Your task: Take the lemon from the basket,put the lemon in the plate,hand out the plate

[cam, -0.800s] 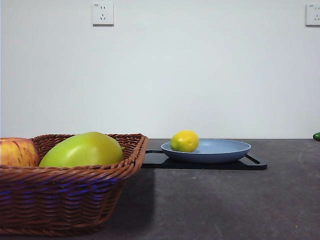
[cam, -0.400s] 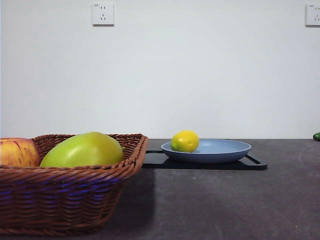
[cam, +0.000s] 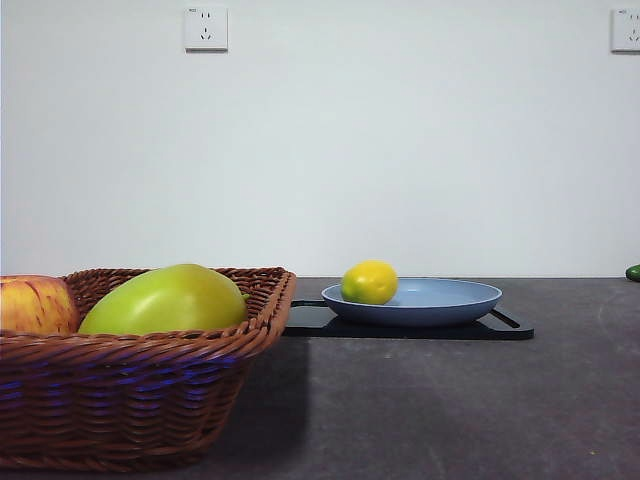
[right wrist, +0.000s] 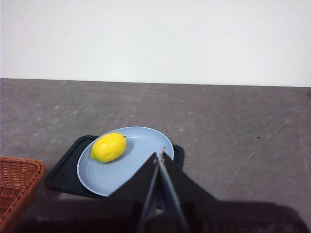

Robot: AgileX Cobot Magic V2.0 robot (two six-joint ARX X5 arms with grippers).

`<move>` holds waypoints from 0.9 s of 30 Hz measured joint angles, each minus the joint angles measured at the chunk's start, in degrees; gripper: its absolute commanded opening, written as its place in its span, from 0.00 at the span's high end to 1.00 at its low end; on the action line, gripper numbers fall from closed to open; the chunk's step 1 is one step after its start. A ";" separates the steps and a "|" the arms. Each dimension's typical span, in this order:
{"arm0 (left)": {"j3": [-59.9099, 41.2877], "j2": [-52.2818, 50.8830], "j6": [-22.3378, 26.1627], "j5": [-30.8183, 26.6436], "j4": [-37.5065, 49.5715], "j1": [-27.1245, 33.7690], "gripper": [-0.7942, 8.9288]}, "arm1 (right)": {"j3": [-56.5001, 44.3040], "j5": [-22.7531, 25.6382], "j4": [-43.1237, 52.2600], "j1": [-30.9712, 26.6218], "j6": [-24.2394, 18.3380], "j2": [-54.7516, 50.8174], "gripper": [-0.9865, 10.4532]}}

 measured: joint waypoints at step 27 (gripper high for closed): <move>0.00 0.00 -0.85 0.02 0.00 0.00 0.91 | -0.09 0.39 -1.66 -0.74 -2.93 -2.51 0.91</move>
